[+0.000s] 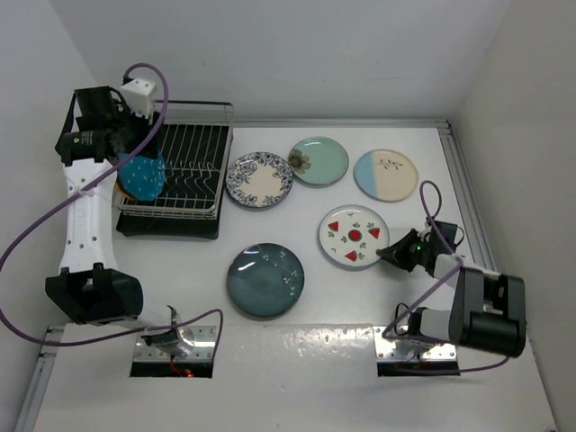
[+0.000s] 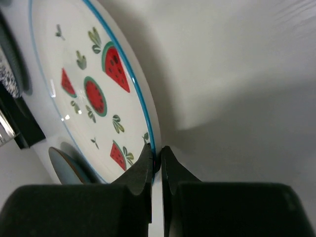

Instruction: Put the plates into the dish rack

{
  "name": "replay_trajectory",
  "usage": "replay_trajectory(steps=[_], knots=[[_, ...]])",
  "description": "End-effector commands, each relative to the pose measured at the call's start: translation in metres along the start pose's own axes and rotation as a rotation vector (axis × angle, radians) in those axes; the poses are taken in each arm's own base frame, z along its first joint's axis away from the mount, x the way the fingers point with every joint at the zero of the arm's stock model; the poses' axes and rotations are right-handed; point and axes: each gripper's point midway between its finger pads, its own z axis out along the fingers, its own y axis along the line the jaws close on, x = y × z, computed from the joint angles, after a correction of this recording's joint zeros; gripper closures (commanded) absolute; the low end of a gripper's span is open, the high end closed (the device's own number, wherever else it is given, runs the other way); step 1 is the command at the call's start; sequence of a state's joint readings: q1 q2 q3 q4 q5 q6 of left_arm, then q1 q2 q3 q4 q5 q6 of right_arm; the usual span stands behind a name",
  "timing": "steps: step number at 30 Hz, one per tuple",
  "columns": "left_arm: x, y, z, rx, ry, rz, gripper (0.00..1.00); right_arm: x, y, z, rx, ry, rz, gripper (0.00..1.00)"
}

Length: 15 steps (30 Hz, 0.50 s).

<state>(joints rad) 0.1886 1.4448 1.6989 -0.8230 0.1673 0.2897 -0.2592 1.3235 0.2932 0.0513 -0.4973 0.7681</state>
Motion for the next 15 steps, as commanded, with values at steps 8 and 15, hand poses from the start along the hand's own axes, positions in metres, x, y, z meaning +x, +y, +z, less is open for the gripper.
replay_trajectory(steps=[8, 15], knots=[[-0.032, -0.179, -0.043, 0.660, -0.178, 0.227, 0.22, -0.027, 0.117, -0.038, -0.432, -0.226, -0.218, 1.00], [-0.003, -0.274, -0.024, 0.931, -0.069, 0.266, 0.22, -0.017, 0.153, -0.041, -0.561, -0.198, -0.203, 1.00]])
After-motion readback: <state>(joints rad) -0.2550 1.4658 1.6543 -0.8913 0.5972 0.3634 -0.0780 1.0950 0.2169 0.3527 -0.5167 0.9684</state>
